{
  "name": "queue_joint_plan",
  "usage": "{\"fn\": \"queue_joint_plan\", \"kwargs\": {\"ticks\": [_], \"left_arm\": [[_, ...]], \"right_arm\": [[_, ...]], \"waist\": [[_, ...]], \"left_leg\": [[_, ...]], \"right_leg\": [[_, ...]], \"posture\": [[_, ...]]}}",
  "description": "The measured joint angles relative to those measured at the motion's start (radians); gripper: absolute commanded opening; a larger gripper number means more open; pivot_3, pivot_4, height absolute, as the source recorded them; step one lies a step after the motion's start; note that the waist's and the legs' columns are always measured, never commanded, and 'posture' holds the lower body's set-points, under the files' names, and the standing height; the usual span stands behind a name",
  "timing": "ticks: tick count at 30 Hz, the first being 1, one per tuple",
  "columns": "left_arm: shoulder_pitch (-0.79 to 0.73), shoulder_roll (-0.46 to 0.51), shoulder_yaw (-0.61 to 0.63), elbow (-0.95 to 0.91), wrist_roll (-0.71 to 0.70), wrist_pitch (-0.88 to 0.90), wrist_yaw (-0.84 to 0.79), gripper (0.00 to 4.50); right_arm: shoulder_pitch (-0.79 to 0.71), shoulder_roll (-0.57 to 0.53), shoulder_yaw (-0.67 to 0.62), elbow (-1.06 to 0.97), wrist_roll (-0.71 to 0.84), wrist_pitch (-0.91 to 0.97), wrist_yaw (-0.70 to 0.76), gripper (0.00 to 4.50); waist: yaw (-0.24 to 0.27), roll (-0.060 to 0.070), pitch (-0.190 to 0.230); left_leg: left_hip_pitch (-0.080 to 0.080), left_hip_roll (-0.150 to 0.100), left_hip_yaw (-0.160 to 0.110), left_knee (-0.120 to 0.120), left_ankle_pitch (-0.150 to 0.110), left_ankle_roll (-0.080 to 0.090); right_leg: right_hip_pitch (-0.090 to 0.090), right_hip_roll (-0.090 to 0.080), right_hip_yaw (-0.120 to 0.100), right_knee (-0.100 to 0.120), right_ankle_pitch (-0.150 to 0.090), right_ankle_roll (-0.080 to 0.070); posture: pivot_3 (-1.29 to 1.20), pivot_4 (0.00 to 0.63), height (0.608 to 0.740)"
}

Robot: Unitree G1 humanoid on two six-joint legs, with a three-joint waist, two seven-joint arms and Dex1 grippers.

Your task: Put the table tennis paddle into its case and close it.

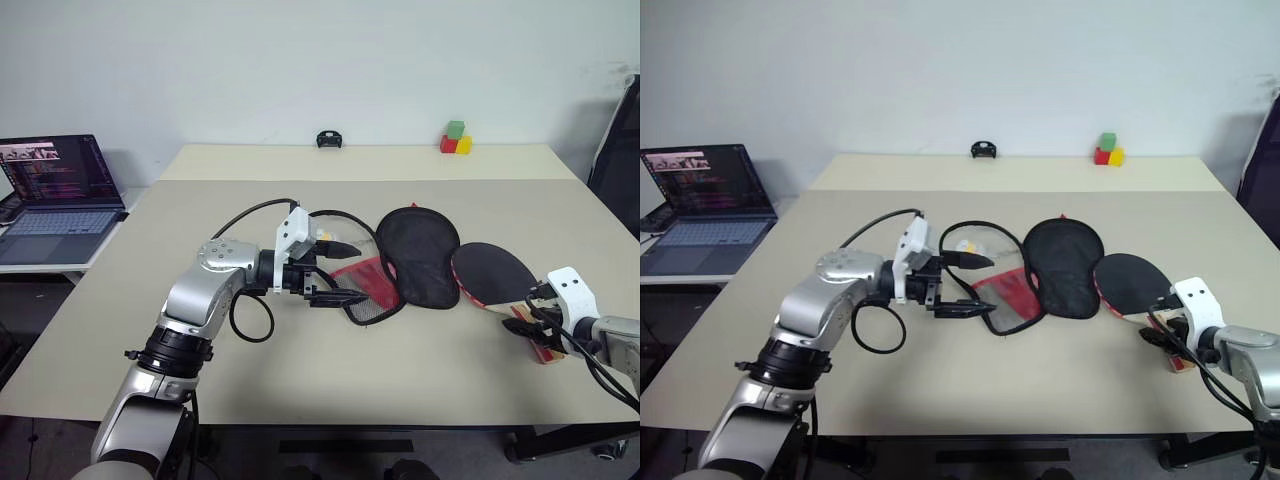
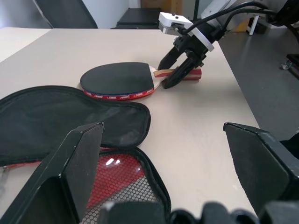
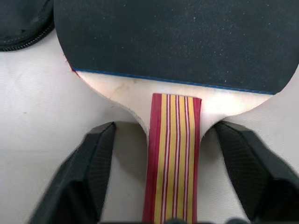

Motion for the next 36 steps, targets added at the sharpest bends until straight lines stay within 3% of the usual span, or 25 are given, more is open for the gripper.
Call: {"fn": "queue_joint_plan", "kwargs": {"ticks": [4, 14, 22, 28, 36], "left_arm": [[0.006, 0.008, 0.0, 0.0, 0.001, -0.008, 0.002, 4.5], [0.038, 0.05, 0.042, -0.001, -0.001, -0.008, 0.025, 4.5], [0.101, 0.083, 0.091, -0.015, -0.007, 0.012, 0.068, 4.5], [0.129, 0.095, 0.134, -0.041, -0.034, 0.014, 0.089, 4.5], [0.151, 0.104, 0.166, -0.068, -0.055, 0.029, 0.112, 4.5]], "right_arm": [[0.0, 0.017, -0.004, -0.002, 0.0, 0.0, -0.032, 1.14], [-0.025, 0.04, -0.049, 0.009, 0.002, 0.046, -0.122, 1.12], [-0.18, 0.054, -0.156, -0.065, 0.055, 0.176, -0.183, 1.12], [-0.291, 0.258, -0.142, -0.168, 0.112, 0.326, -0.268, 1.12], [-0.482, 0.546, -0.148, -0.113, 0.062, 0.385, -0.484, 1.12]], "waist": [[0.001, -0.001, 0.0], [0.002, -0.002, -0.001], [-0.001, -0.001, -0.001], [0.0, -0.001, -0.001], [0.0, -0.001, -0.001]], "left_leg": [[0.002, 0.0, -0.001, 0.0, 0.0, 0.0], [0.001, 0.0, -0.001, -0.001, 0.0, 0.0], [-0.002, 0.0, -0.001, -0.003, 0.0, 0.0], [-0.003, 0.0, -0.001, -0.003, 0.0, 0.0], [-0.014, -0.001, -0.001, -0.002, 0.002, -0.004]], "right_leg": [[0.003, 0.0, 0.0, -0.002, 0.0, 0.001], [0.003, 0.0, 0.0, -0.004, 0.002, 0.002], [-0.001, 0.0, 0.0, -0.006, 0.002, 0.001], [-0.002, 0.0, 0.0, -0.007, 0.002, 0.001], [-0.013, -0.001, 0.0, -0.004, 0.002, 0.001]], "posture": [[0.0, 0.15, 0.74], [0.0, 0.15, 0.74], [0.0, 0.15, 0.74], [0.0, 0.15, 0.74], [0.0, 0.15, 0.74]]}}
